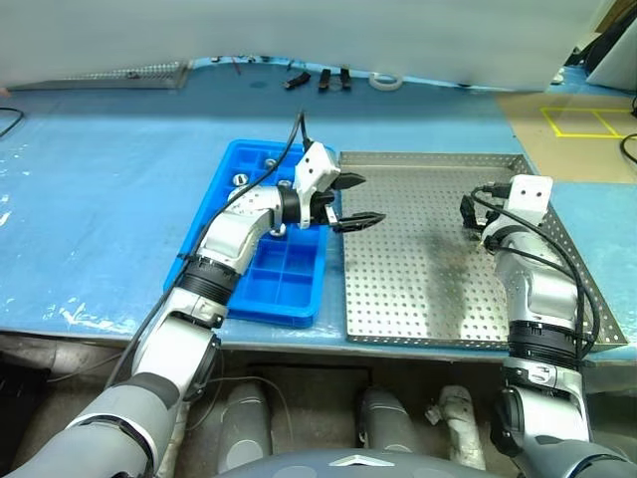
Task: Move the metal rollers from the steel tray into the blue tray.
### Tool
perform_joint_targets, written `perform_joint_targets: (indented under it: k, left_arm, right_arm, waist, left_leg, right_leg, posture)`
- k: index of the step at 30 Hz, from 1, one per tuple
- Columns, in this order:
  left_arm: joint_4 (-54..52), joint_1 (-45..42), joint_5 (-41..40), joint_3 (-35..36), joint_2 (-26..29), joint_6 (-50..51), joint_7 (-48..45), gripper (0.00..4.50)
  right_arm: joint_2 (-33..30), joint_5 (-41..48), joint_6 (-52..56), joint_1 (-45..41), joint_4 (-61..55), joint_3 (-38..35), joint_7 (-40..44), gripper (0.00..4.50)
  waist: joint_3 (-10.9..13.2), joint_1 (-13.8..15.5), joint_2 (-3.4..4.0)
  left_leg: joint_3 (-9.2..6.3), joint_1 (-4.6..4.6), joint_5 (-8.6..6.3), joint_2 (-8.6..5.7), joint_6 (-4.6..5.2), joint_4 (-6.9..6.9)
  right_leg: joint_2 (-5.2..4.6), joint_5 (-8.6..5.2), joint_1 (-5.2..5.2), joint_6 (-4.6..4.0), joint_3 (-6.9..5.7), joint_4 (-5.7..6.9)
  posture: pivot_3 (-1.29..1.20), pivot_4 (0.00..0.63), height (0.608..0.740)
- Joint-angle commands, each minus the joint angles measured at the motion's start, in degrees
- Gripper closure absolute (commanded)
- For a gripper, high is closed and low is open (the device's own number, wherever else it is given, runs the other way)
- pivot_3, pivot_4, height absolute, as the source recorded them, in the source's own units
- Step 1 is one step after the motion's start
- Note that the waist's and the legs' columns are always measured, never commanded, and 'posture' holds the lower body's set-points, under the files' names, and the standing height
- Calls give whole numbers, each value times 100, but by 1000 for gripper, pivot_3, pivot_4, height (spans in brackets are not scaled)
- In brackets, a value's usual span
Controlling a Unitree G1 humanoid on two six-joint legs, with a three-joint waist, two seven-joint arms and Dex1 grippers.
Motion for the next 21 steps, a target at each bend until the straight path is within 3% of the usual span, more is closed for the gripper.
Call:
perform_joint_targets:
  k: [1,10,13,19,21]
  left_arm:
    - [-382,125,-4,120,113,84,47,0]
    - [-859,430,-34,142,282,354,184,0]
    - [-939,469,-22,135,315,402,193,0]
    - [-1039,551,-10,95,446,446,127,0]
    - [-1030,558,-17,111,493,458,120,0]
  right_arm:
    - [-64,-92,-266,-116,224,-105,-308,19]
    - [-136,-24,-448,-1,586,-74,-343,19]
    - [-111,-43,-395,24,560,-74,-420,670]
    - [-58,27,-280,109,323,-55,-411,2775]
    - [-48,49,-260,136,267,-58,-409,2838]
  waist:
    - [0,21,0]
    - [0,116,1]
    - [0,112,1]
    - [0,101,1]
    - [0,102,1]
  left_leg:
    - [0,0,-1,0,2,5]
    - [1,-1,-8,2,-6,11]
    - [1,0,-7,5,-7,11]
    - [1,0,-8,5,-8,11]
    - [1,0,-8,6,-9,11]
  right_leg:
    - [0,1,1,-1,0,0]
    - [-2,4,8,-6,-2,0]
    - [-1,4,8,-6,-3,1]
    - [0,4,7,-5,-3,0]
    - [0,4,7,-5,-3,0]
  posture:
    - [-177,150,740]
    - [-150,150,740]
    - [-149,150,740]
    - [-152,150,740]
    - [-152,150,740]
